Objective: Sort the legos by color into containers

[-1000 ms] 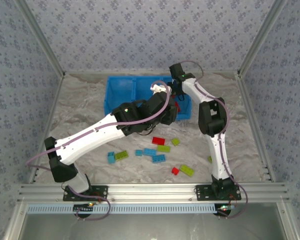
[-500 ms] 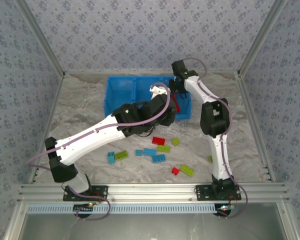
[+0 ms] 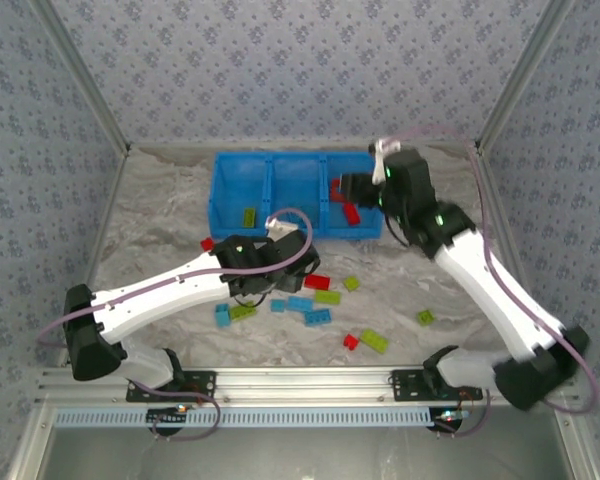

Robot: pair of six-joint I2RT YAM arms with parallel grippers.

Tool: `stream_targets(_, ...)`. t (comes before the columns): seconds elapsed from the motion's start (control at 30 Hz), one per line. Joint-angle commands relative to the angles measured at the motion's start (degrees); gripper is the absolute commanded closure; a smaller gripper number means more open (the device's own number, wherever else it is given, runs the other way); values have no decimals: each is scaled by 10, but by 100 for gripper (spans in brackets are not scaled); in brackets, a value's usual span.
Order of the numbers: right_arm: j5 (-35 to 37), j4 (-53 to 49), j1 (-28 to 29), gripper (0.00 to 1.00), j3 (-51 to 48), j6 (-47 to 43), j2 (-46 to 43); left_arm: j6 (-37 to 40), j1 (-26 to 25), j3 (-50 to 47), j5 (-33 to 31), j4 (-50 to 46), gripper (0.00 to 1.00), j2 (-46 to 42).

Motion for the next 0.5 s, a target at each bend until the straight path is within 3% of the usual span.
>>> stream_targets(0.0, -57, 44, 72, 39, -124, -15, -86, -44, 38, -72, 48, -70, 25, -29)
stream_targets(0.1, -66, 56, 158, 36, -201, -23, -162, -136, 78, -159, 92, -10, 23, -90)
stream_targets(0.23, -22, 34, 236, 35, -255, -5, -214, -314, 81, -238, 94, 87, 23, -139)
stream_targets(0.43, 33, 18, 290, 35, -266, 15, -222, -577, 65, -308, 62, 211, 16, -147)
stream_targets(0.47, 36, 17, 294, 35, -264, 16, -221, -611, 60, -305, 51, 210, 11, -142)
